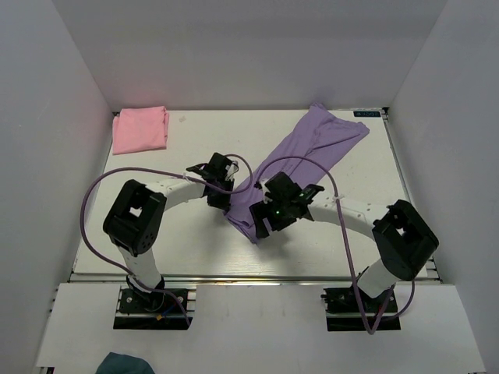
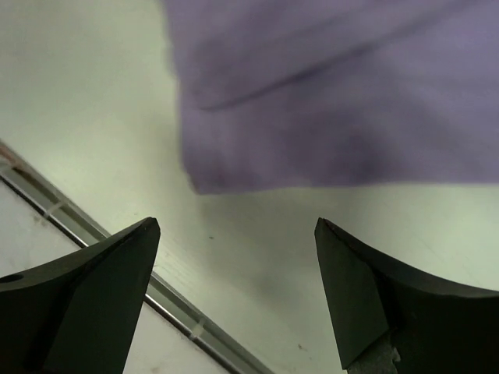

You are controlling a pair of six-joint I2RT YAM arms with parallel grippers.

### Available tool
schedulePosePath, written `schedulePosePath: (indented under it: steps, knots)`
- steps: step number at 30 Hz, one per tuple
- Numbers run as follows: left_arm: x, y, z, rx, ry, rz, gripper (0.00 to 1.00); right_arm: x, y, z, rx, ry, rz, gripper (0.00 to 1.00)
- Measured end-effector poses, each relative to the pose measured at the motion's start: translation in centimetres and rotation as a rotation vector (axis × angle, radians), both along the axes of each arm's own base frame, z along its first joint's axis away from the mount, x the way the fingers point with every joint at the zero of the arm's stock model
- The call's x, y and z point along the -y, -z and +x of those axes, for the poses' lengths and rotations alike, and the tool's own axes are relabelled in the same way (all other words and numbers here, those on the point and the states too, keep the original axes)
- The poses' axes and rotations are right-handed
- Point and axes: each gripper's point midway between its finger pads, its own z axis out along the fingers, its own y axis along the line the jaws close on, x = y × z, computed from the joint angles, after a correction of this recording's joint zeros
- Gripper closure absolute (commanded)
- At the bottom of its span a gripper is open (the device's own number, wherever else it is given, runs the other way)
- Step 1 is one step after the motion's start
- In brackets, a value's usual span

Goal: Fold and stack the t-shirts
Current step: Rotate the tshirt 45 degrees, then grab the bottom of the folded rectangular tshirt with both arms

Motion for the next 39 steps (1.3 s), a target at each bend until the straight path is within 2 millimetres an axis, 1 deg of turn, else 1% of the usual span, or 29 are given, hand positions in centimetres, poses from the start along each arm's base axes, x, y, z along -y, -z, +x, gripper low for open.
schedulePosePath:
  steps: [3,5,8,10,12,15,16,21,22,23,24,25,27,28,31,33,35,37,39]
  knots:
    - [0.1,0.0,-0.1,0.002,-0.004,-0.021,1.0,-2.1,-0.3,-1.3,0.087,-0.133,0.026,0.14]
    - [0.1,0.1,-0.1,-0.001,-0.011,-0.035,1.0,-3.2,-0.7,-1.9,0.142,-0.2,0.047,0.14]
    - [0.1,0.0,-0.1,-0.007,-0.026,-0.055,1.0,-4.3,-1.2,-2.0,0.219,-0.268,0.064,0.15]
    - [0.1,0.0,-0.1,-0.012,-0.032,-0.063,1.0,-4.7,-1.1,-1.8,0.263,-0.293,0.056,0.16]
    - [0.3,0.0,-0.2,-0.018,-0.036,-0.071,1.0,-4.9,-0.7,-1.5,0.303,-0.308,0.036,0.18]
    - [0.4,0.0,-0.3,-0.024,-0.042,-0.077,1.0,-5.2,0.8,-1.6,0.334,-0.337,-0.005,0.22]
    - [0.4,0.0,-0.3,-0.027,-0.044,-0.079,1.0,-5.4,1.3,-1.6,0.343,-0.346,-0.018,0.22]
    - [0.4,0.0,-0.4,-0.034,-0.058,-0.082,1.0,-5.8,3.5,-1.1,0.383,-0.356,-0.066,0.38]
    - [0.4,0.0,-0.4,-0.036,-0.062,-0.083,1.0,-5.9,3.7,-0.7,0.398,-0.349,-0.072,0.42]
    - [0.3,0.0,-0.4,-0.039,-0.066,-0.082,1.0,-6.1,3.7,-0.5,0.41,-0.341,-0.072,0.42]
    - [0.2,0.0,-0.5,-0.043,-0.074,-0.083,1.0,-6.2,3.6,-0.1,0.423,-0.333,-0.074,0.47]
    - [0.2,0.0,-0.5,-0.045,-0.078,-0.084,1.0,-6.2,3.6,0.1,0.432,-0.326,-0.074,0.65]
    - [0.2,0.0,-0.5,-0.049,-0.086,-0.085,1.0,-6.2,3.6,0.4,0.45,-0.312,-0.08,0.85]
    - [0.2,0.0,-0.5,-0.05,-0.089,-0.086,1.0,-6.1,3.7,0.6,0.46,-0.301,-0.081,1.0]
    - [0.1,0.1,-0.6,-0.057,-0.095,-0.092,1.0,-6.0,3.6,0.8,0.474,-0.281,-0.074,1.0]
    - [0.0,0.1,-0.9,-0.068,-0.099,-0.097,1.0,-5.9,3.5,0.5,0.468,-0.291,-0.069,1.0]
    - [-0.1,0.0,-1.8,-0.087,-0.095,-0.104,1.0,-5.6,3.4,-0.8,0.426,-0.334,-0.052,1.0]
    - [-0.4,0.1,-3.3,-0.117,-0.086,-0.112,1.0,-5.3,3.0,-2.1,0.385,-0.375,-0.032,1.0]
    - [-0.7,0.1,-5.3,-0.158,-0.069,-0.123,1.0,-4.6,2.0,-4.1,0.332,-0.427,0.001,1.0]
